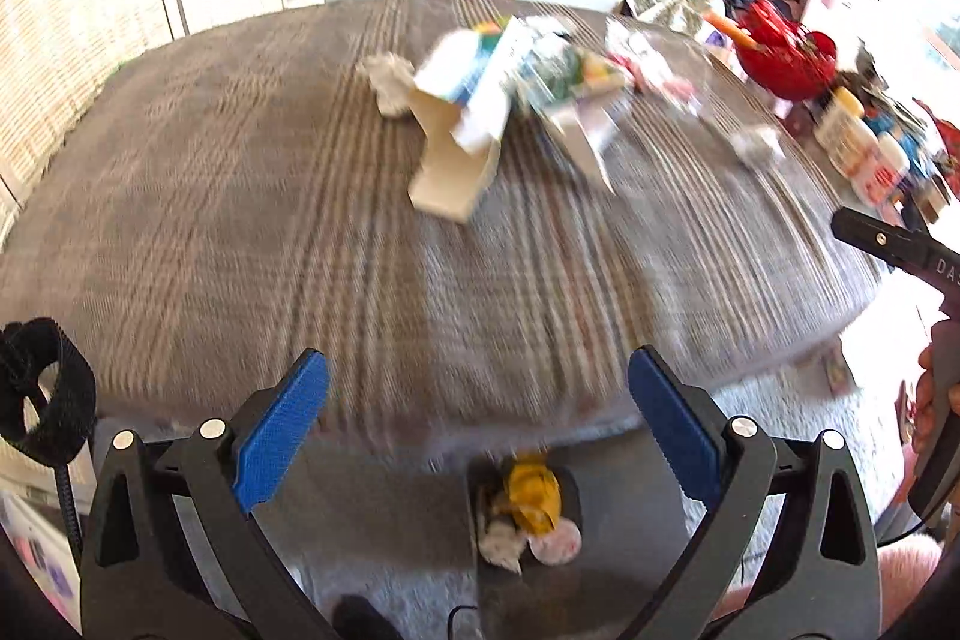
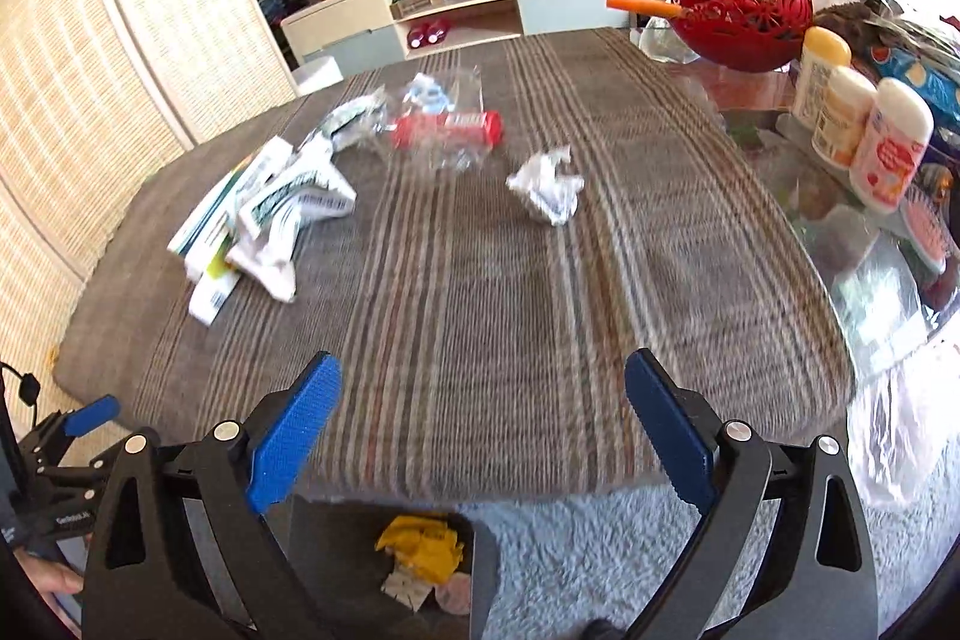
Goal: Collect trash
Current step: 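Grasp the white medicine box with the left gripper while the right grasps the foil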
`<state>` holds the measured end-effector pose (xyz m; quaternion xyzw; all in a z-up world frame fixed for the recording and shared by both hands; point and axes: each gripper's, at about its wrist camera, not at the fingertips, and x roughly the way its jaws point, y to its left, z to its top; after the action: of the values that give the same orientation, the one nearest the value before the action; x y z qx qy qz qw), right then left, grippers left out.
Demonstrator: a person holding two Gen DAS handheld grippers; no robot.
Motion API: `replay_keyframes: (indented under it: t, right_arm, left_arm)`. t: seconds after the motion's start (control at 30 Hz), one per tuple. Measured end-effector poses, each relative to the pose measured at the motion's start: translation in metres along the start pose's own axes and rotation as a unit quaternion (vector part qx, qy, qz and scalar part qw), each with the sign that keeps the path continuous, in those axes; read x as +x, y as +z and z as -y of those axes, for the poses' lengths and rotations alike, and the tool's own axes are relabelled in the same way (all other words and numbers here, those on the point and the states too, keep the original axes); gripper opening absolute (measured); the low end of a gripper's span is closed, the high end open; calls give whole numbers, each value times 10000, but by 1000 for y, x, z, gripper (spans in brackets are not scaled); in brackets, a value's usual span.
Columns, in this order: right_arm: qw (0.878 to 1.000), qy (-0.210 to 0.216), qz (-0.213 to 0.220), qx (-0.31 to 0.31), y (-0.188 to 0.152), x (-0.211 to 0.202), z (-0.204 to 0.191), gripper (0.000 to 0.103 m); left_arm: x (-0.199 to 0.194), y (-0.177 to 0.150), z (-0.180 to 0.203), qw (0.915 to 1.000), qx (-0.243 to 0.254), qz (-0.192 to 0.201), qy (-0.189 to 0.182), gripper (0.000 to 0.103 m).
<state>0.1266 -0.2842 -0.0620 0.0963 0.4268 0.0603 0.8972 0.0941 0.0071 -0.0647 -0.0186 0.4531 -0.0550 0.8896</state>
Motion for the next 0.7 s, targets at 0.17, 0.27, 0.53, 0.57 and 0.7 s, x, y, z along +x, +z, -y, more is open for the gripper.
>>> replay_keyframes:
  t: [0.17, 0.27, 0.53, 0.57, 0.7]
  right_arm:
    - [9999, -141, 22, 77, 25, 26, 7, 96]
    - [9996, -267, 27, 113, 35, 42, 14, 95]
    - [9994, -292, 114, 132, 54, 66, 26, 79]
    - [9995, -277, 112, 138, 56, 68, 27, 79]
    - [9997, -213, 61, 109, 61, 79, 26, 79]
  left_arm:
    - [24, 33, -7, 9998, 90, 46, 162, 92]
    - [38, 46, -10, 9996, 141, 47, 229, 91]
    - [71, 69, -17, 9996, 62, 67, 273, 85]
    - [74, 72, -16, 9996, 74, 85, 272, 85]
    - [87, 84, -13, 9996, 138, 99, 242, 85]
